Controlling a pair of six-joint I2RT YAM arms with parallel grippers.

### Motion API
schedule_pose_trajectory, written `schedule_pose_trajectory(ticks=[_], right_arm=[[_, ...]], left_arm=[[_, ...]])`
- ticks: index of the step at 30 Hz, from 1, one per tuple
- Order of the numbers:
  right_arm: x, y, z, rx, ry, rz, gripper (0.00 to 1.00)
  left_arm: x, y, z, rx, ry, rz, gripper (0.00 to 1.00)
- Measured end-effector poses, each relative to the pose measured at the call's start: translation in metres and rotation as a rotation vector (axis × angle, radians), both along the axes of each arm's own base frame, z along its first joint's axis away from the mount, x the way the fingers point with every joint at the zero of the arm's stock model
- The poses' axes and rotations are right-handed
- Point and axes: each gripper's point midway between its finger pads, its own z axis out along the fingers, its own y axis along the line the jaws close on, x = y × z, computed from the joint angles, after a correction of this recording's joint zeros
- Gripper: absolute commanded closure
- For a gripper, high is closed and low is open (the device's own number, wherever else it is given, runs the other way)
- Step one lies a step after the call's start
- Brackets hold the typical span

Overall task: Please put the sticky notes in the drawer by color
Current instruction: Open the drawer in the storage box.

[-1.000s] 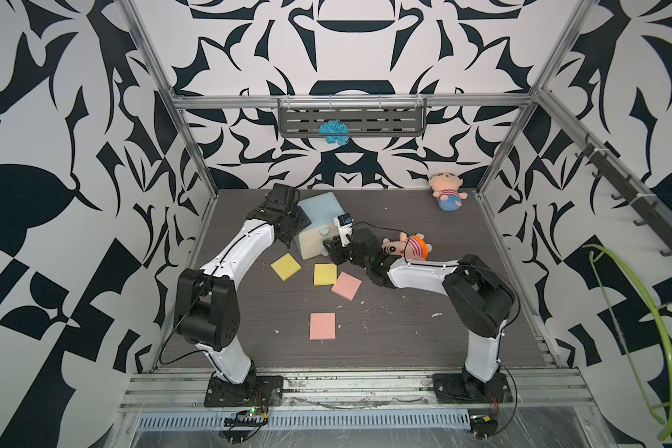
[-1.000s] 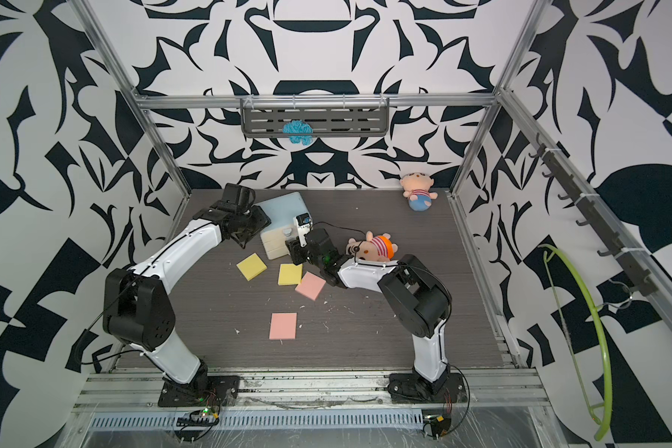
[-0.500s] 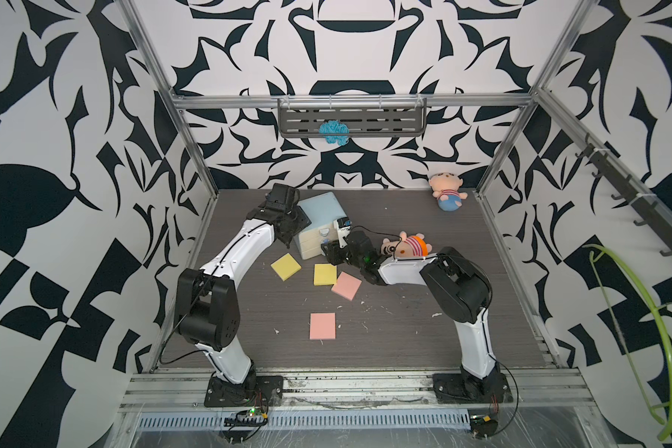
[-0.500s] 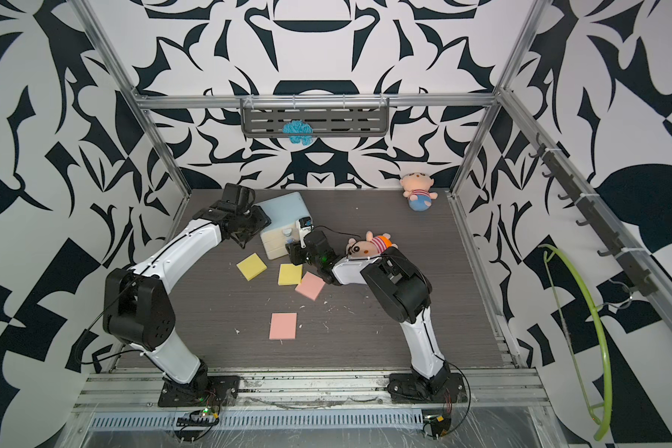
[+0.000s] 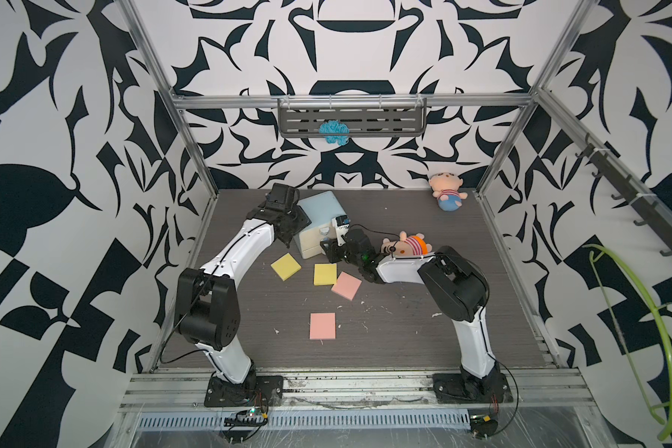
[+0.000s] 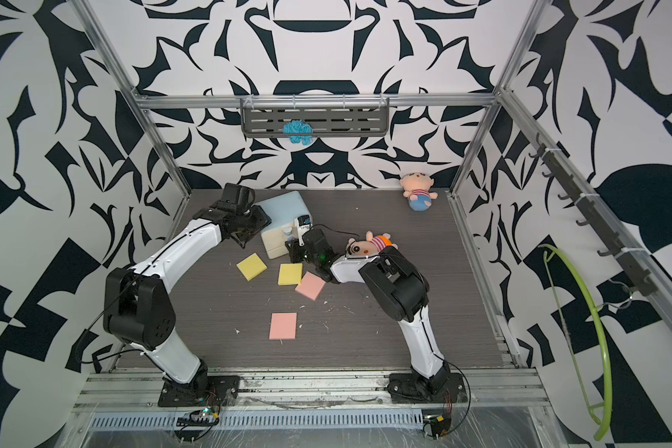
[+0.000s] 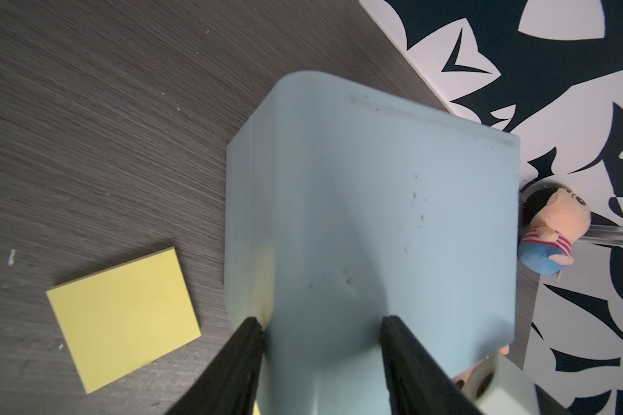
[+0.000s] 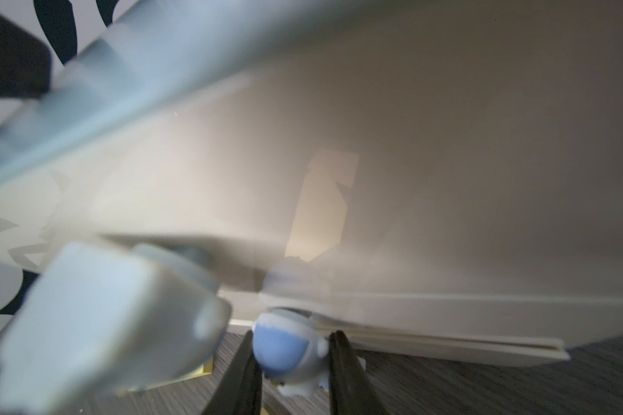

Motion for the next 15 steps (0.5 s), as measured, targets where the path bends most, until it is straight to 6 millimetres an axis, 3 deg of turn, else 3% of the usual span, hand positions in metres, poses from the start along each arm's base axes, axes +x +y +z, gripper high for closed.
schedule_pose_trajectory(ticks=[8,15], right_arm=[[-0.004,-0.002,-0.001,0.006,-0.006,0.004,0.78],[-0.026,-0.016,0.002,-0.001,0.004,0.015,0.78]], left_arm=[[0.0,0.0,0.0,-0.001,0.0,0.0,0.42],[0.0,0.0,0.0,-0.002,0.001,-0.002,0.42]])
